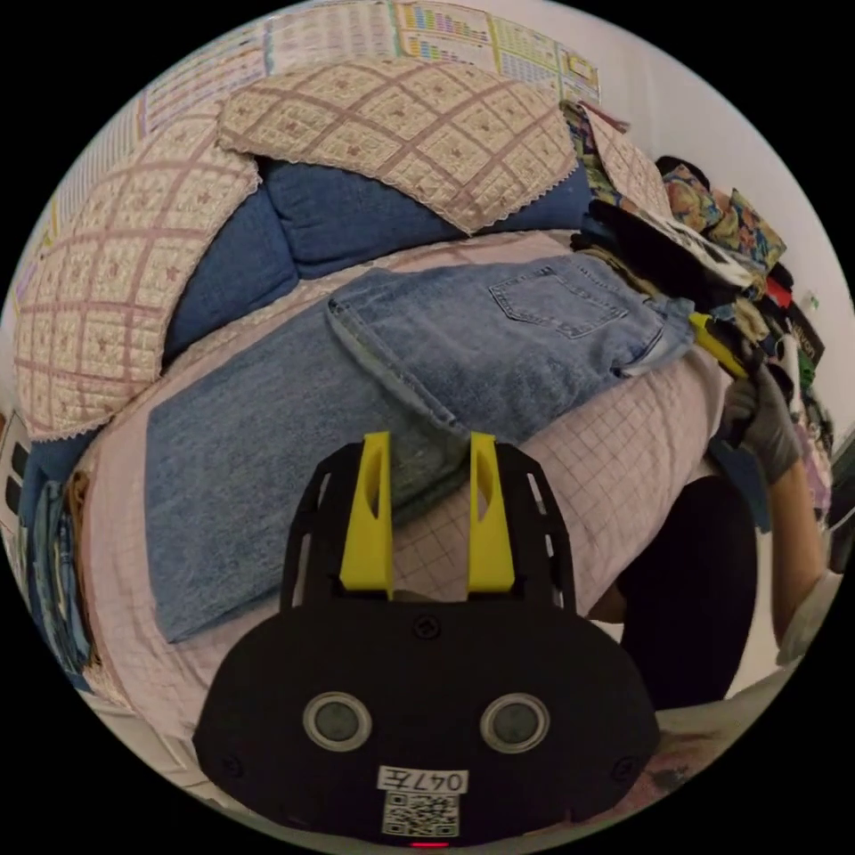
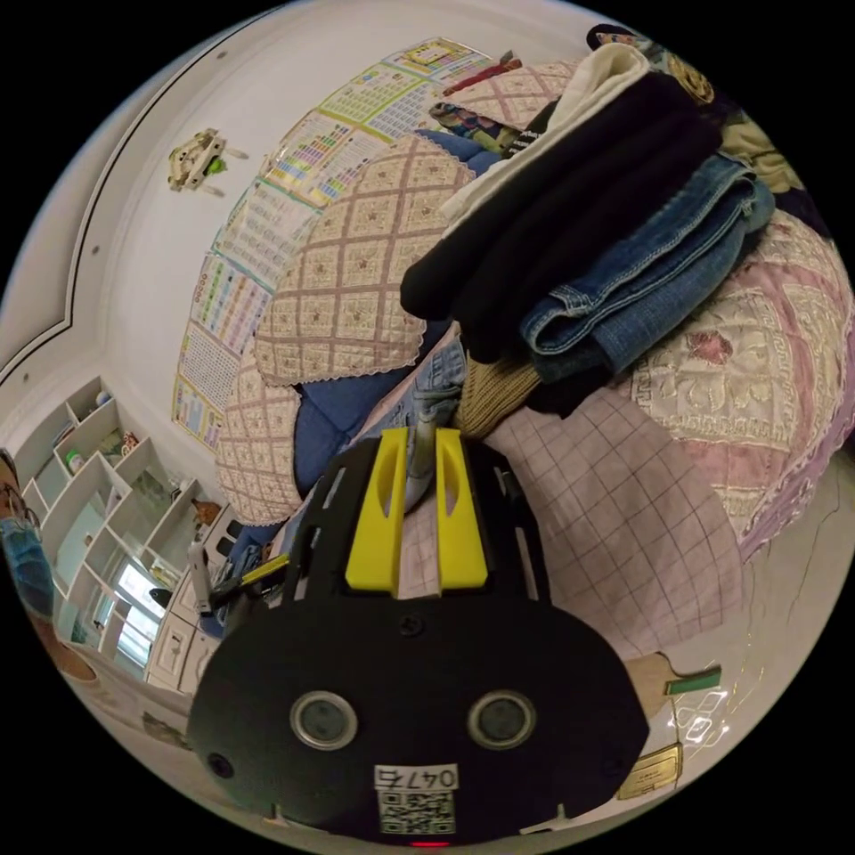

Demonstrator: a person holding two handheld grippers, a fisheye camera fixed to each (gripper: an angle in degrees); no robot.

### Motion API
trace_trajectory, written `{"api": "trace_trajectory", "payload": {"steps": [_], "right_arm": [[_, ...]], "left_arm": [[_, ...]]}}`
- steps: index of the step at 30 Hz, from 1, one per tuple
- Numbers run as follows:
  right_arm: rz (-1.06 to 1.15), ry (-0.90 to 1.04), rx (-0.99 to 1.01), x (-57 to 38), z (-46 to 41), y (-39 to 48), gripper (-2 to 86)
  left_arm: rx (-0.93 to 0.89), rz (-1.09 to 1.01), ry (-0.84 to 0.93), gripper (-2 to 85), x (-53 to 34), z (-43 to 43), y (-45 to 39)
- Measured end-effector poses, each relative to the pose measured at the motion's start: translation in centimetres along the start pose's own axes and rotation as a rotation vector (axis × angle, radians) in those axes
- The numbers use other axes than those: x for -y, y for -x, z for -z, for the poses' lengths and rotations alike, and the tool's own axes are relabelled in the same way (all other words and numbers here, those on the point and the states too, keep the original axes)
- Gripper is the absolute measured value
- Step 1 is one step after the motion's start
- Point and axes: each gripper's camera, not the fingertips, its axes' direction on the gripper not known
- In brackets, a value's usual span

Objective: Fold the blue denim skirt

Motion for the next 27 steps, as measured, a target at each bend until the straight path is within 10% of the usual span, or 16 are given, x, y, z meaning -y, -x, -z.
{"api": "trace_trajectory", "payload": {"steps": [9, 18, 27], "right_arm": [[-0.07, 0.071, -0.005, 1.6, -2.2, -1.5, 11.2], [-0.053, 0.128, -0.058, 3.0, -6.8, -0.4, 1.0], [0.078, 0.169, -0.107, 5.1, -13.0, 8.1, 0.1]], "left_arm": [[-0.211, -0.025, 0.052, 9.5, 4.4, 7.2, 6.9], [0.239, -0.085, 0.025, 16.0, -2.7, 19.3, 13.4], [0.215, -0.376, 0.243, 5.6, 0.6, 17.3, 19.5]]}}
